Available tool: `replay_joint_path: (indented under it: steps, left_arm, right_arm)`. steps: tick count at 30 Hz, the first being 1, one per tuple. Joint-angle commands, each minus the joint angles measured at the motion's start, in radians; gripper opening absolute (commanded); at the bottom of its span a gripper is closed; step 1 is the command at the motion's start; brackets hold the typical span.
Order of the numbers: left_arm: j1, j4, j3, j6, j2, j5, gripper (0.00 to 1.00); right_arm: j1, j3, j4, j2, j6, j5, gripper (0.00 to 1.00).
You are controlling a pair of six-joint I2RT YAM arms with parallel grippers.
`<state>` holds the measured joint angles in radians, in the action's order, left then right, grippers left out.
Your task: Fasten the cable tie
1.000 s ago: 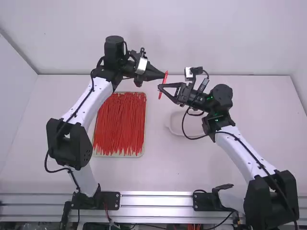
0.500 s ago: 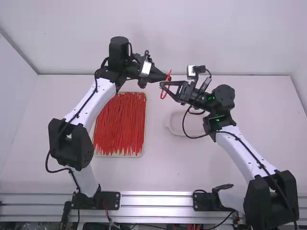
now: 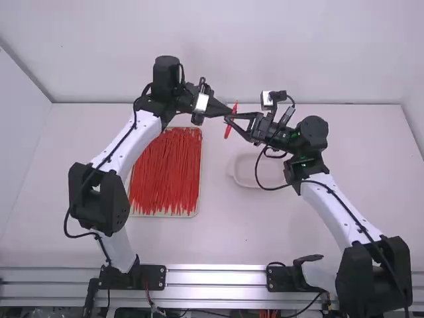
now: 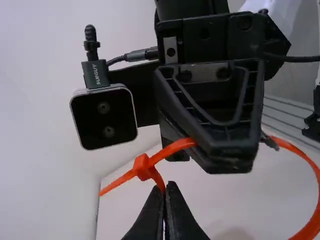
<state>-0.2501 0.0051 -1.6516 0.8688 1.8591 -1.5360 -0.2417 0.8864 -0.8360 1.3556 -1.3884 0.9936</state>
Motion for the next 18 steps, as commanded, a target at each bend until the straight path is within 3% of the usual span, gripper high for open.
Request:
replay_joint_path:
  steps: [1, 18]
  left_arm:
    - [-0.014, -0.002, 0.015, 0.05, 0.002, -0.034, 0.02]
    - [-0.008, 0.027, 0.017, 0.045, -0.021, -0.035, 0.01]
  right_arm:
    - [0.015, 0.034, -0.016, -0.014, 0.0, -0.029, 0.0]
    - [0.04, 0.034, 0.058, -0.014, 0.061, -0.029, 0.0]
